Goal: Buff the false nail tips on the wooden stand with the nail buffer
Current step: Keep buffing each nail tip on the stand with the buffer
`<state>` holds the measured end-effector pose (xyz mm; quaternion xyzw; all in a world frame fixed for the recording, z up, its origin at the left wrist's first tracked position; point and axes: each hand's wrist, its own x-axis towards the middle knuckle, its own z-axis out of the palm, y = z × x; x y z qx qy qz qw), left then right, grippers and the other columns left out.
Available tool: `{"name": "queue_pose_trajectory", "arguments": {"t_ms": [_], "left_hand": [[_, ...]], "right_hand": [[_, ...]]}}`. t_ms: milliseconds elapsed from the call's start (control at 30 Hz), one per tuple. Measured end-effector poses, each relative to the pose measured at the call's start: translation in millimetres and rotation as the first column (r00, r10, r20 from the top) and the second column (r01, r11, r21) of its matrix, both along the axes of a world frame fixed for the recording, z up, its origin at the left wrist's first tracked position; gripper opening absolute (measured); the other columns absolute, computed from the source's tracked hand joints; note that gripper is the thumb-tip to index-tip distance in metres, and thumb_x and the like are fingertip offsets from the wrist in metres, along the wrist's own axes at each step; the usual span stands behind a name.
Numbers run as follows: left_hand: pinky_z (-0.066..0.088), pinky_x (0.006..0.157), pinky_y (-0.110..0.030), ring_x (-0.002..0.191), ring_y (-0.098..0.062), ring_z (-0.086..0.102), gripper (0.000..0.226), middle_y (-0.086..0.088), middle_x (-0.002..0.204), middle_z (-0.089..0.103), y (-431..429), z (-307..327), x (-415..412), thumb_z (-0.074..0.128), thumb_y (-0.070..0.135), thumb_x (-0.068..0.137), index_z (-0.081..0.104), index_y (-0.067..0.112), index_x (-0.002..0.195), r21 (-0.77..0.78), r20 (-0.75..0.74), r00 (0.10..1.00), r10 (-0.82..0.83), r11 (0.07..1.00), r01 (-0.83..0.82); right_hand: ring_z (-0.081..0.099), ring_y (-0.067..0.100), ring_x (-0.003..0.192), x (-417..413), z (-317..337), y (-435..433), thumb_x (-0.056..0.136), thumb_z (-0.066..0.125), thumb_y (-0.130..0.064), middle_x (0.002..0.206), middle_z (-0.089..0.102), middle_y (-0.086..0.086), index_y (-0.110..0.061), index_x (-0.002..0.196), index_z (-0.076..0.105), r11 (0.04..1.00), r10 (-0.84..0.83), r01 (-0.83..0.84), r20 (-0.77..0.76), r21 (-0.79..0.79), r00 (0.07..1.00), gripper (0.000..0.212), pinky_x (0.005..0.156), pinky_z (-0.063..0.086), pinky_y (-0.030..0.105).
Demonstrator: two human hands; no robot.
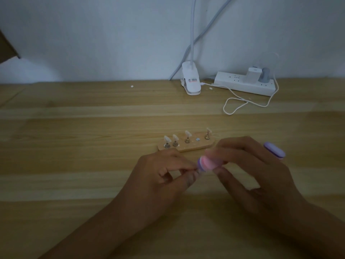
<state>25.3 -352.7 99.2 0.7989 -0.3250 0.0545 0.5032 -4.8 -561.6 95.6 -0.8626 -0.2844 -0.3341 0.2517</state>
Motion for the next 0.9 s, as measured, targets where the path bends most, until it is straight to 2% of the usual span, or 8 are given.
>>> {"name": "queue_pose_trajectory", "arguments": {"t_ms": [100,267,367,433,567,667,800,900], "left_hand": [[0.049,0.056,-0.027,0.074,-0.007,0.063,0.012,0.009,0.081,0.067,0.9,0.8,-0.1,0.070,0.028,0.082,0.078,0.020,0.086,-0.009,-0.015,1.000,-0.012,1.000,0.012],[0.049,0.053,-0.037,0.074,-0.007,0.065,0.011,0.013,0.081,0.068,1.0,-0.5,0.0,0.069,0.018,0.081,0.078,0.023,0.084,-0.027,-0.041,0.999,0.011,1.000,-0.012],[0.049,0.054,-0.033,0.072,-0.008,0.064,0.013,0.011,0.081,0.067,0.8,1.0,0.2,0.067,0.030,0.082,0.077,0.024,0.086,-0.016,-0.017,0.999,-0.038,0.999,0.038],[0.049,0.054,-0.032,0.071,-0.008,0.063,0.014,0.011,0.080,0.066,1.1,0.5,-0.4,0.066,0.030,0.083,0.077,0.023,0.087,0.001,0.000,0.999,-0.036,0.999,0.036],[0.050,0.056,-0.028,0.075,-0.005,0.066,0.014,0.016,0.082,0.070,3.2,-1.8,0.6,0.068,0.020,0.083,0.078,0.027,0.088,0.000,-0.038,0.999,0.025,1.000,-0.025],[0.047,0.056,-0.014,0.075,0.003,0.067,0.016,0.022,0.084,0.072,2.8,-2.9,2.2,0.068,0.024,0.081,0.077,0.032,0.091,-0.020,-0.108,0.993,0.043,0.999,-0.046],[0.056,0.056,-0.030,0.079,-0.003,0.070,0.016,0.020,0.087,0.074,3.1,-2.9,1.6,0.066,0.028,0.083,0.077,0.033,0.093,-0.093,-0.215,0.977,0.010,0.995,-0.031],[0.057,0.056,-0.033,0.076,-0.014,0.071,0.017,0.013,0.085,0.075,3.6,-0.8,2.5,0.066,0.033,0.083,0.075,0.036,0.097,-0.144,-0.242,0.970,0.006,0.989,-0.042]], "right_hand": [[0.062,0.013,0.098,-5.1,-1.7,2.4,0.094,0.057,-0.007,0.108,0.063,0.007,-0.012,0.113,0.071,0.995,0.099,-0.100,-0.041,-0.028,0.994,0.024,0.087,0.045,0.018],[0.058,0.007,0.098,2.5,5.7,-1.8,0.091,0.056,-0.009,0.103,0.065,0.008,-0.010,0.103,0.073,0.998,-0.036,0.037,0.018,-0.048,0.999,0.021,0.098,0.026,0.002],[0.063,0.009,0.095,-9.0,-3.1,4.6,0.101,0.056,-0.021,0.115,0.062,-0.006,-0.026,0.117,0.066,0.994,0.104,-0.106,-0.078,-0.027,0.991,0.020,0.088,0.045,0.014],[0.065,0.006,0.088,-8.2,-1.5,-0.5,0.103,0.055,-0.033,0.114,0.064,-0.016,-0.035,0.112,0.068,0.981,0.187,-0.171,-0.225,0.087,0.956,0.017,0.081,0.045,0.009],[0.057,-0.001,0.097,8.1,7.0,-11.4,0.091,0.064,-0.005,0.105,0.062,-0.001,-0.014,0.105,0.069,0.999,-0.048,0.048,-0.122,-0.002,0.991,0.017,0.091,0.035,0.008],[0.060,0.008,0.096,2.0,8.9,-7.2,0.089,0.057,-0.002,0.096,0.060,-0.003,-0.013,0.102,0.061,0.997,0.018,-0.004,-0.190,0.075,0.982,0.018,0.093,0.035,0.010],[0.051,0.005,0.073,-6.3,15.9,2.8,0.082,0.036,-0.015,0.084,0.050,-0.008,-0.019,0.095,0.050,0.995,0.077,-0.050,-0.346,0.087,0.935,0.019,0.078,0.024,-0.003],[0.046,-0.001,0.073,4.0,20.3,8.1,0.083,0.039,-0.022,0.083,0.038,-0.018,-0.026,0.108,0.049,0.989,0.148,-0.141,-0.402,0.046,0.903,0.027,0.072,0.031,0.003]]}}
